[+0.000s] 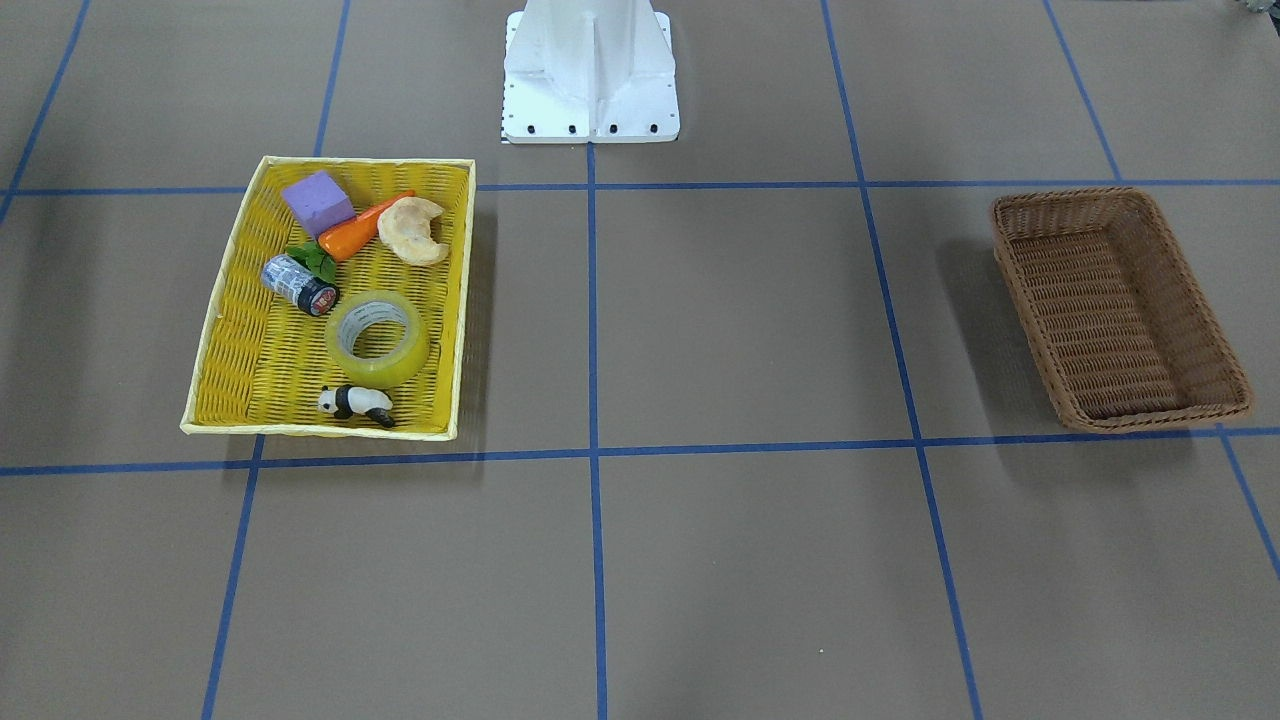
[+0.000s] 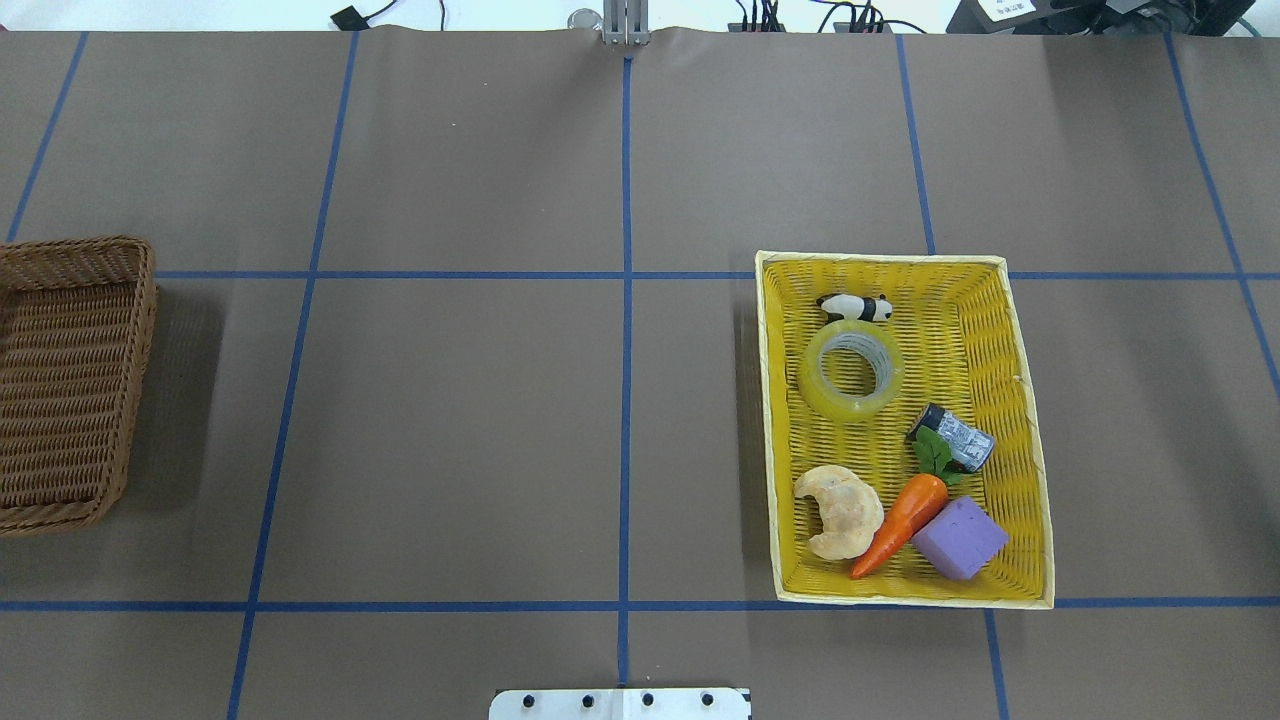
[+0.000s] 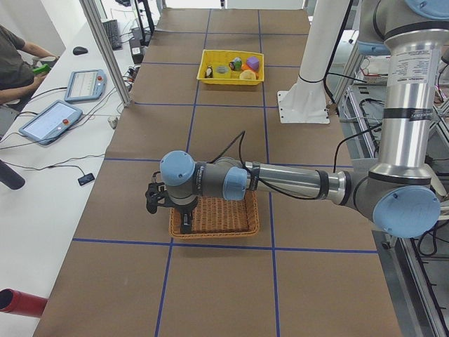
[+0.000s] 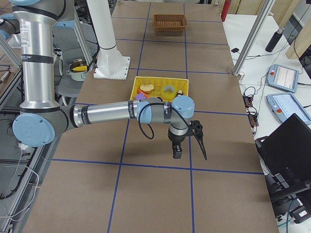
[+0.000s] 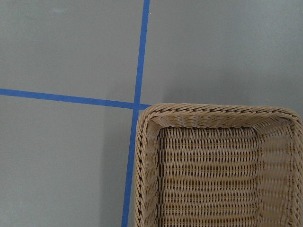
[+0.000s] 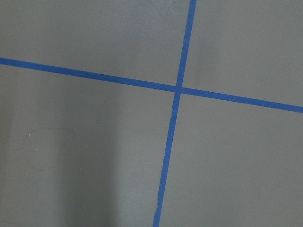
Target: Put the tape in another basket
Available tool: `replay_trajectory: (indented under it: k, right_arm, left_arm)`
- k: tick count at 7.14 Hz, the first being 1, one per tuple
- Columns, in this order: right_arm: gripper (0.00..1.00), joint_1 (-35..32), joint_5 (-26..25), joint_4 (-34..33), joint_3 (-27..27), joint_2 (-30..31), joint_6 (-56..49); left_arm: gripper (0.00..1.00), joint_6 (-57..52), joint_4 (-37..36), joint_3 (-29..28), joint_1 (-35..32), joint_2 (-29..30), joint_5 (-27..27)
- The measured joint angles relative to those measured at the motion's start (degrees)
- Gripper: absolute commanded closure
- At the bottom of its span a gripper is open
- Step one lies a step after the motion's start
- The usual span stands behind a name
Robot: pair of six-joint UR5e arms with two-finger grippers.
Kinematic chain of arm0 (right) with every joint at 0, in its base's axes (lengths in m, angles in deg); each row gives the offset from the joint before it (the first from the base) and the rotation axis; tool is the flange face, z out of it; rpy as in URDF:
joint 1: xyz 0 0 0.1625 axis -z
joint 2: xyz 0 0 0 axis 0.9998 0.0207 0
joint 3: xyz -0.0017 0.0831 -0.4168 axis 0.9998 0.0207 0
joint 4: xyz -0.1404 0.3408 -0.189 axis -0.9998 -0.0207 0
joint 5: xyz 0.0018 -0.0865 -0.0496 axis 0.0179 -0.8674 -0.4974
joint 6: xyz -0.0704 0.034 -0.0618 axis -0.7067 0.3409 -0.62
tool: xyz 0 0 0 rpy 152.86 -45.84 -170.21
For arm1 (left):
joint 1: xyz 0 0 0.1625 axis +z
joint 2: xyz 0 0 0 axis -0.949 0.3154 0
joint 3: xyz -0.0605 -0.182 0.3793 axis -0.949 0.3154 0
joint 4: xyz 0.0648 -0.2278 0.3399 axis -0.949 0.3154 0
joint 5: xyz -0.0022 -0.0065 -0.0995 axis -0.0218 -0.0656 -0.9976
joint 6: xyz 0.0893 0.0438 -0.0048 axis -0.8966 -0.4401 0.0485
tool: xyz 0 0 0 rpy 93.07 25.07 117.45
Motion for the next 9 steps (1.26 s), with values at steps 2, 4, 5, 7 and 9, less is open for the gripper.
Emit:
replay_trajectory:
  k: [2,4,5,7,9]
  right_arm:
    - [0.00,0.00,0.04,-0.11,0.57,0.06,0.00]
    - [0.00,-0.02,0.21,-0.07,0.66,0.23,0.00]
    - [0.00,-0.02,0.27,0.01,0.66,0.27,0.02]
    - [0.00,0.00,0.43,0.14,0.47,0.20,0.02]
    - [0.00,0.06,0.61,0.13,0.59,0.11,0.04]
  left_arm:
    - [0.01,-0.02,0.23,-0.13,-0.16,-0.24,0.41]
    - [0.01,0.03,0.27,-0.20,-0.19,-0.21,0.48]
    - [0.01,0.02,0.36,-0.17,-0.20,-0.33,0.51]
    - [0.01,0.04,0.47,0.15,-0.17,-0.62,0.80]
    - [0.01,0.15,0.48,0.42,-0.14,-0.68,0.86]
